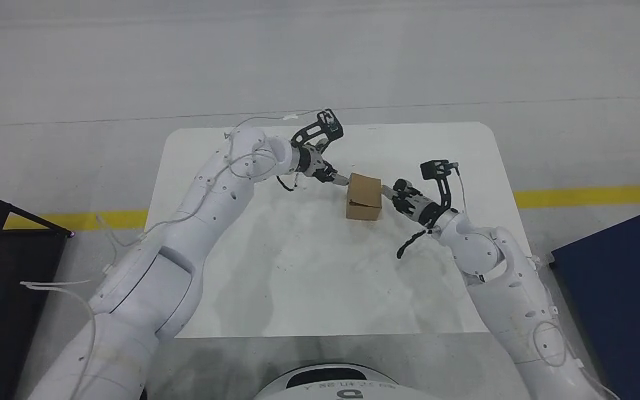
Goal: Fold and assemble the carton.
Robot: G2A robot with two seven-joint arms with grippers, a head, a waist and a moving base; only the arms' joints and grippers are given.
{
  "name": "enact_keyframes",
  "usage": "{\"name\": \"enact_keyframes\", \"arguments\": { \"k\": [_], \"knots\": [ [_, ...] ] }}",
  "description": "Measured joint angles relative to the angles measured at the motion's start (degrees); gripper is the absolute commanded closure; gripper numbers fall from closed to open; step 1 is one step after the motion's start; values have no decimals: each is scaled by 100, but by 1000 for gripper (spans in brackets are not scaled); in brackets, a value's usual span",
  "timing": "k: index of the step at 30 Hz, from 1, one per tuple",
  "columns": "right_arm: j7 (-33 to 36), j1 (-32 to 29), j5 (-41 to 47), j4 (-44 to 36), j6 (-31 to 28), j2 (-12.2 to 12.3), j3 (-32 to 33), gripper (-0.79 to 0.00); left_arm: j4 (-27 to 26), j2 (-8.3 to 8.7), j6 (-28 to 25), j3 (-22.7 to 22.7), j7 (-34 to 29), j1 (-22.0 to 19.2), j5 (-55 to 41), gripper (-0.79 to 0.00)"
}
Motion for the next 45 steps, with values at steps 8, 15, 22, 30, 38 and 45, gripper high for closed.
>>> {"name": "enact_keyframes", "arguments": {
  "k": [8,15,22,30,38,45],
  "knots": [
    [55,152,-68,141,39,-23,-170,-345,36,-61,13,60,82,6,17,-785],
    [69,235,-89,201,46,-39,-277,-342,116,-100,16,95,103,9,47,-785],
    [75,253,-114,196,62,-44,-326,-339,161,-129,11,104,95,-5,40,-785],
    [75,239,-145,158,84,-42,-339,-326,211,-171,-16,117,51,-18,-7,-785],
    [94,241,-167,157,122,-41,-355,-326,292,-199,-19,124,33,-39,-6,-785],
    [114,265,-205,175,139,-41,-378,-323,347,-210,-23,112,11,-57,2,-785]
  ]
}}
